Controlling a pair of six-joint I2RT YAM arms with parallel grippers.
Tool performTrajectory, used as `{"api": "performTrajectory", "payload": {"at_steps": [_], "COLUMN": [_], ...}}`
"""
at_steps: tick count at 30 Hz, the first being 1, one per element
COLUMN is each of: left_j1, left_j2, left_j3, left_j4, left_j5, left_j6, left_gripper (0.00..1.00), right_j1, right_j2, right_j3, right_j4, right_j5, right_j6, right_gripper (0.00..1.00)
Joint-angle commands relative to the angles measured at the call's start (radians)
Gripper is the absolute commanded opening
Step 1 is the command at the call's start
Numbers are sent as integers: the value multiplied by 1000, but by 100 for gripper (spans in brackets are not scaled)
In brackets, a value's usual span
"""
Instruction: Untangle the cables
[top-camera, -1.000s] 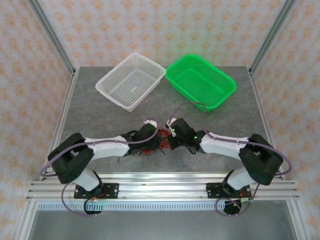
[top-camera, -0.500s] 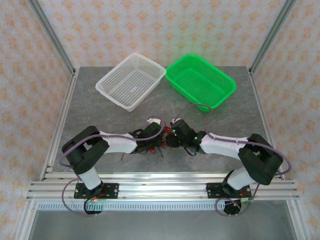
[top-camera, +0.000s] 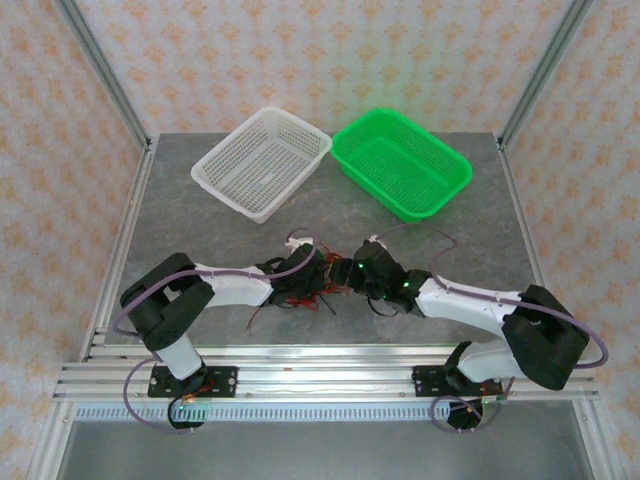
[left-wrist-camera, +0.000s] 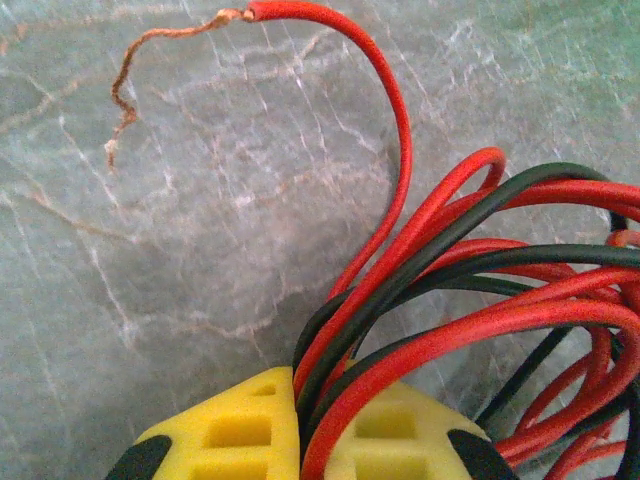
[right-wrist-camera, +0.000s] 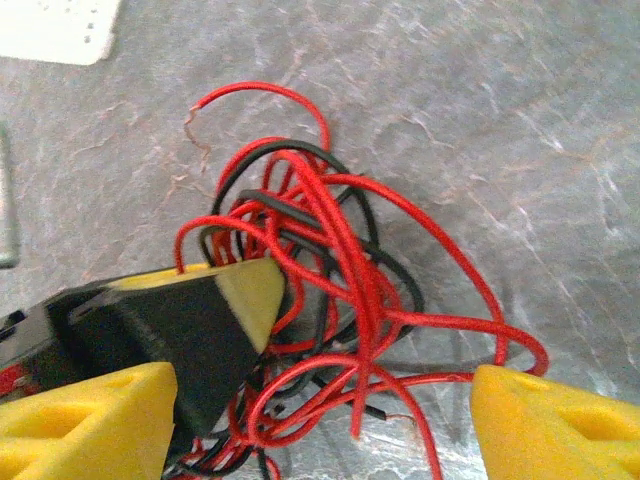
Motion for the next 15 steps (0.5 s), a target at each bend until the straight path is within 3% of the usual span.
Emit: {"api": "performTrajectory", "payload": {"at_steps": [1,10,13,15], "left_j1": [-6,-5,-5,-6], "left_j2": [-50,-76,-96,-112], "left_j3": [-7,-45,-65,-74], "left_j4": [-29,47,77,84], "left_j5": [49,97,110,115], "left_j6": [-67,-131,-150,-157], "left_gripper": [0,0,0,0], "right_j1": [1,25,36,39], "right_j2": [23,138,165,177], "right_j3": [-12,-18,-11,-7], "right_j4": [52,154,159,162], "right_j5": [22,-26,-20,-14], "right_j6": [93,164,171,171], "right_gripper": [75,71,65,55]}}
